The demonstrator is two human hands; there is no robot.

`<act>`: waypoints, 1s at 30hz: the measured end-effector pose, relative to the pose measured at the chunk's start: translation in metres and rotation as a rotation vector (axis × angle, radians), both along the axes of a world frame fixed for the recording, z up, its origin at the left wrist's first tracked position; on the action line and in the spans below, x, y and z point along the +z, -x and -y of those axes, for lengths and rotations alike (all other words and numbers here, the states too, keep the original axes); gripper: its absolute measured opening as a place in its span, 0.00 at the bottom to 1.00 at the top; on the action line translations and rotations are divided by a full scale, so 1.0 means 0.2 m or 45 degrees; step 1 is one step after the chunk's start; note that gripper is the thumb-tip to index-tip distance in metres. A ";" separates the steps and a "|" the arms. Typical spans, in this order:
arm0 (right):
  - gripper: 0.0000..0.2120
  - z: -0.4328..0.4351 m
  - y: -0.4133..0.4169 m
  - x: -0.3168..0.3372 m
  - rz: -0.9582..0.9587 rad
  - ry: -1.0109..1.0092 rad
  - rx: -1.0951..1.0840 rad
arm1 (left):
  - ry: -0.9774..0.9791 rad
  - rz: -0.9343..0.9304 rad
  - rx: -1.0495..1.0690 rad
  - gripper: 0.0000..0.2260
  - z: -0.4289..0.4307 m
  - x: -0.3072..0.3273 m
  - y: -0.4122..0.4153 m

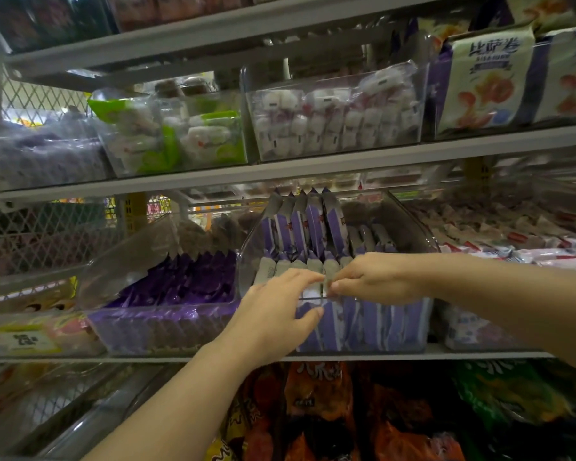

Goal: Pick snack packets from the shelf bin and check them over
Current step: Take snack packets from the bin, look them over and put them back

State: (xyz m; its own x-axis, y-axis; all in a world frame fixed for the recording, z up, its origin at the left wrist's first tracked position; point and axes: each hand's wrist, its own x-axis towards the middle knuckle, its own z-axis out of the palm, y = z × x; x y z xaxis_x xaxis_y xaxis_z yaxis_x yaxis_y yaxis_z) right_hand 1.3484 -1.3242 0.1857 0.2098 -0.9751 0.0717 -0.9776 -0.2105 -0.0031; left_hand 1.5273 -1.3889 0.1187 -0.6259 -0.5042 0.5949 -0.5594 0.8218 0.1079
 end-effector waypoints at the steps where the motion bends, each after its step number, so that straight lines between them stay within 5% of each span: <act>1: 0.18 0.00 0.01 0.02 0.021 -0.015 -0.001 | -0.002 0.026 -0.021 0.21 0.00 0.01 0.01; 5: 0.10 -0.01 0.07 0.09 -0.039 0.172 0.099 | 0.037 0.117 -0.044 0.20 0.00 0.04 0.06; 18: 0.07 0.08 0.06 0.05 -0.305 0.223 0.311 | 0.121 0.121 0.009 0.18 0.03 0.01 0.07; 24: 0.06 0.03 0.12 0.08 0.069 0.524 0.189 | 0.122 0.142 0.007 0.17 0.02 0.01 0.06; 30: 0.05 -0.05 0.09 0.20 0.583 0.542 0.147 | 0.050 0.163 0.026 0.17 -0.01 0.02 0.05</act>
